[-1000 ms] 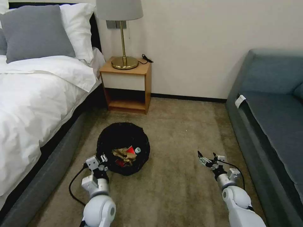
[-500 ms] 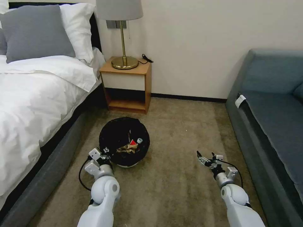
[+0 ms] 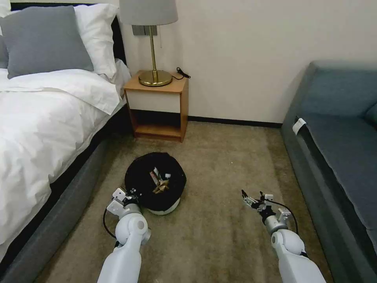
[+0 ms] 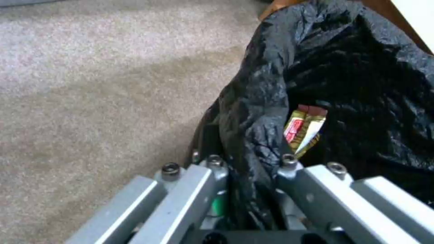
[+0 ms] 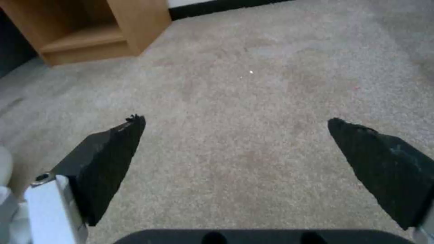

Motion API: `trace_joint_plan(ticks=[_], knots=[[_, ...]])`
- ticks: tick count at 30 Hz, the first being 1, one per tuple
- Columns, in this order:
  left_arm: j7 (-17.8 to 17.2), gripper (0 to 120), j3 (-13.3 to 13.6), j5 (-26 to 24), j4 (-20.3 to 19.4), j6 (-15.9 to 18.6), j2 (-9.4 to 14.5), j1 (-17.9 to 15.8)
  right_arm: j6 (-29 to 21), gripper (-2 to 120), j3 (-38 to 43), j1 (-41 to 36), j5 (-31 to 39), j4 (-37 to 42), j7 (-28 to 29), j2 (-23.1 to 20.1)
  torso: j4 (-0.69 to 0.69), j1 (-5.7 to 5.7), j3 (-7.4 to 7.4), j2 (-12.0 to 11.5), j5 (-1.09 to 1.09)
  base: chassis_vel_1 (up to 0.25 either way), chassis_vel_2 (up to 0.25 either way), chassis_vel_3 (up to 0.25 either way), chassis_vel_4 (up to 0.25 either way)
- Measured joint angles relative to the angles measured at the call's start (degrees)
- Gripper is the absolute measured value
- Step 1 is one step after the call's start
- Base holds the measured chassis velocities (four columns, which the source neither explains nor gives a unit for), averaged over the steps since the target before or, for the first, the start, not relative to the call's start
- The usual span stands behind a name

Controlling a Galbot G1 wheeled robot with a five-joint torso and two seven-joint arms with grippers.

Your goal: Pick up the trash bin, then pick up the garbage on the floor and place it into the trash bin.

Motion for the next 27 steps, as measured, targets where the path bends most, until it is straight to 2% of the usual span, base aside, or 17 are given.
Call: trace_joint_plan(ticks=[1, 2, 4, 5, 7, 8, 10, 11, 12, 15, 16, 19, 20, 22, 23, 26, 27], knots=[[0.13, 14, 0.04, 0.18, -0.12, 0.02, 0.04, 0.22, 0.03, 100, 0.02, -0.06, 0.02, 0.01, -0.04, 0.00, 0.00, 0.00, 0.00, 0.00, -0.01, 0.000, 0.000, 0.000, 0.000], [0.13, 14, 0.04, 0.18, -0.12, 0.02, 0.04, 0.22, 0.03, 100, 0.02, -0.06, 0.02, 0.01, -0.04, 0.00, 0.00, 0.00, 0.00, 0.00, -0.01, 0.000, 0.000, 0.000, 0.000], [0.94, 24, 0.32, 1.20, -0.85, -0.06, 0.33, 1.00, 0.08, 100, 0.06, -0.40, 0.02, 0.22, -0.08, 0.07, 0.00, 0.00, 0.00, 0.00, -0.01, 0.000, 0.000, 0.000, 0.000], [0.94, 24, 0.32, 1.20, -0.85, -0.06, 0.33, 1.00, 0.08, 100, 0.06, -0.40, 0.02, 0.22, -0.08, 0.07, 0.00, 0.00, 0.00, 0.00, -0.01, 0.000, 0.000, 0.000, 0.000], [1.33, 34, 0.67, 1.89, -2.49, -0.07, 0.59, 1.97, 0.10, 100, 0.13, -0.82, 0.02, 0.76, -0.10, 0.13, -0.01, 0.00, 0.00, 0.00, -0.01, 0.000, 0.000, 0.000, 0.000], [1.33, 34, 0.67, 1.89, -2.49, -0.07, 0.59, 1.97, 0.10, 100, 0.13, -0.82, 0.02, 0.76, -0.10, 0.13, -0.01, 0.00, 0.00, 0.00, -0.01, 0.000, 0.000, 0.000, 0.000], [1.69, 44, 0.74, 3.34, -3.65, -0.06, 0.79, 2.74, 0.09, 100, 0.27, -1.23, 0.09, 1.44, -0.10, 0.14, 0.00, 0.00, 0.00, 0.00, -0.01, 0.000, 0.000, 0.000, 0.000], [2.33, 51, 0.76, 5.55, -4.42, -0.27, 0.97, 3.36, 0.04, 100, 0.34, -1.50, 0.16, 1.96, -0.10, 0.14, -0.01, 0.00, 0.00, 0.00, -0.01, 0.000, 0.000, 0.000, 0.000], [2.33, 51, 0.76, 5.55, -4.42, -0.27, 0.97, 3.36, 0.04, 100, 0.34, -1.50, 0.16, 1.96, -0.10, 0.14, -0.01, 0.00, 0.00, 0.00, -0.01, 0.000, 0.000, 0.000, 0.000], [3.88, 64, 0.69, 11.69, -6.11, -1.03, 1.43, 4.93, -0.06, 100, 0.49, -2.08, 0.28, 3.03, -0.09, 0.13, 0.00, 0.00, 0.00, 0.00, -0.01, 0.000, 0.000, 0.000, 0.000], [3.88, 64, 0.69, 11.69, -6.11, -1.03, 1.43, 4.93, -0.06, 100, 0.49, -2.08, 0.28, 3.03, -0.09, 0.13, 0.00, 0.00, 0.00, 0.00, -0.01, 0.000, 0.000, 0.000, 0.000], [6.88, 79, 0.75, 17.88, -8.39, -2.60, 2.23, 7.20, -0.07, 100, 0.53, -2.73, 0.32, 4.15, -0.08, 0.17, 0.00, 0.00, 0.00, 0.00, -0.01, 0.000, 0.000, 0.000, 0.000], [6.88, 79, 0.75, 17.88, -8.39, -2.60, 2.23, 7.20, -0.07, 100, 0.53, -2.73, 0.32, 4.15, -0.08, 0.17, 0.00, 0.00, 0.00, 0.00, -0.01, 0.000, 0.000, 0.000, 0.000], [8.49, 90, 0.75, 21.41, -9.71, -3.67, 2.65, 8.75, -0.07, 100, 0.53, -3.09, 0.17, 4.83, -0.08, 0.25, 0.00, 0.00, 0.00, 0.00, -0.01, 0.000, 0.000, 0.000, 0.000], [8.49, 90, 0.75, 21.41, -9.71, -3.67, 2.65, 8.75, -0.07, 100, 0.53, -3.09, 0.17, 4.83, -0.08, 0.25, 0.00, 0.00, 0.00, 0.00, -0.01, 0.000, 0.000, 0.000, 0.000], [9.94, 99, 0.75, 25.59, -11.47, -4.61, 3.03, 10.74, -0.04, 100, 0.53, -3.45, 0.10, 5.48, -0.08, 0.31, 0.00, 0.00, 0.00, 0.00, -0.01, 0.000, 0.000, 0.000, 0.000], [10.89, 104, 0.80, 28.98, -12.38, -5.45, 3.26, 12.09, 0.11, 100, 0.55, -3.68, 0.03, 5.76, -0.08, 0.35, 0.00, 0.00, -0.01, 0.00, -0.01, 0.000, 0.000, 0.000, 0.000]])
